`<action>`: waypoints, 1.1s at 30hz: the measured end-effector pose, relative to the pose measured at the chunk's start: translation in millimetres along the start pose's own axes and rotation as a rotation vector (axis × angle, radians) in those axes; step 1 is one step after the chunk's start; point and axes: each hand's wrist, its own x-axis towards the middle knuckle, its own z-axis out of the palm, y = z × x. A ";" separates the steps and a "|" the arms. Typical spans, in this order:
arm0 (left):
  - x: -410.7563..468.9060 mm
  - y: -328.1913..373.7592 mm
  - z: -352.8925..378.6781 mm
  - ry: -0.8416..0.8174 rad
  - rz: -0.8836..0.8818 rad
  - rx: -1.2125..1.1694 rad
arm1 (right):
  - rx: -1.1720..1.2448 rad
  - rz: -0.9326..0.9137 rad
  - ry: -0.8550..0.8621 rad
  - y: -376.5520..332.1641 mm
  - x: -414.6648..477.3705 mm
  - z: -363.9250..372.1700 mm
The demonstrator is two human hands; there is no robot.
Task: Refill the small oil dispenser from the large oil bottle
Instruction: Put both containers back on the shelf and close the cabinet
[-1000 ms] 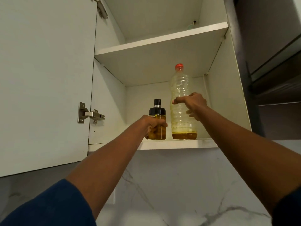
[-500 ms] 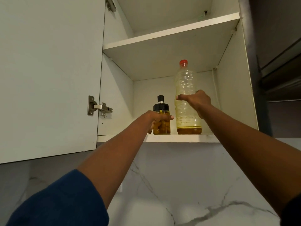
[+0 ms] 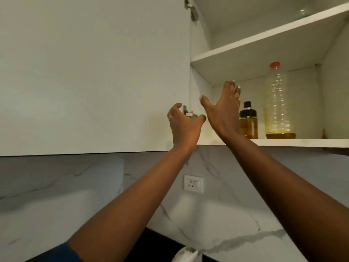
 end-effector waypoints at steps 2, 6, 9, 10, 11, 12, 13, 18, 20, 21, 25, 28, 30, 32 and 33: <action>-12.0 -3.1 -46.3 0.173 0.096 0.072 | 0.076 -0.040 -0.088 -38.2 -25.4 15.7; -31.8 -3.4 -138.3 0.534 0.304 0.263 | 0.169 -0.109 -0.277 -114.2 -70.0 40.6; -46.6 -0.4 -198.6 0.751 0.245 0.383 | 0.169 -0.196 -0.366 -161.3 -97.3 52.0; -47.6 -1.9 -213.6 0.790 0.150 0.397 | 0.161 -0.222 -0.394 -173.9 -104.2 55.1; -49.1 -1.7 -229.3 0.803 0.027 0.388 | 0.160 -0.239 -0.427 -187.7 -111.9 58.4; -49.2 -2.4 -241.8 0.787 -0.100 0.340 | 0.170 -0.244 -0.461 -199.3 -117.9 61.6; -49.3 -3.5 -252.1 0.748 -0.207 0.258 | 0.190 -0.233 -0.493 -210.6 -123.2 64.6; -53.0 -12.4 -270.4 0.629 -0.251 -0.099 | 0.246 -0.156 -0.613 -246.4 -133.7 80.5; -59.1 -12.3 -269.8 0.652 -0.221 -0.102 | 0.250 -0.155 -0.640 -250.7 -135.9 84.3; -62.1 -10.6 -267.2 0.665 -0.204 -0.098 | 0.271 -0.143 -0.641 -251.3 -136.6 83.7; -77.4 2.0 -249.6 0.717 -0.092 -0.148 | 0.363 -0.090 -0.612 -251.1 -148.2 63.2; -93.7 10.9 -233.7 0.724 -0.028 -0.406 | 0.415 -0.083 -0.598 -247.8 -166.5 34.5; -105.9 18.3 -219.1 0.711 -0.027 -0.425 | 0.432 -0.075 -0.549 -241.3 -176.1 12.9; -121.3 29.5 -200.2 0.601 0.136 -0.508 | 0.422 -0.061 -0.476 -230.5 -180.0 -8.8; -128.4 33.1 -189.2 0.523 0.244 -0.534 | 0.421 -0.050 -0.437 -223.3 -180.3 -21.5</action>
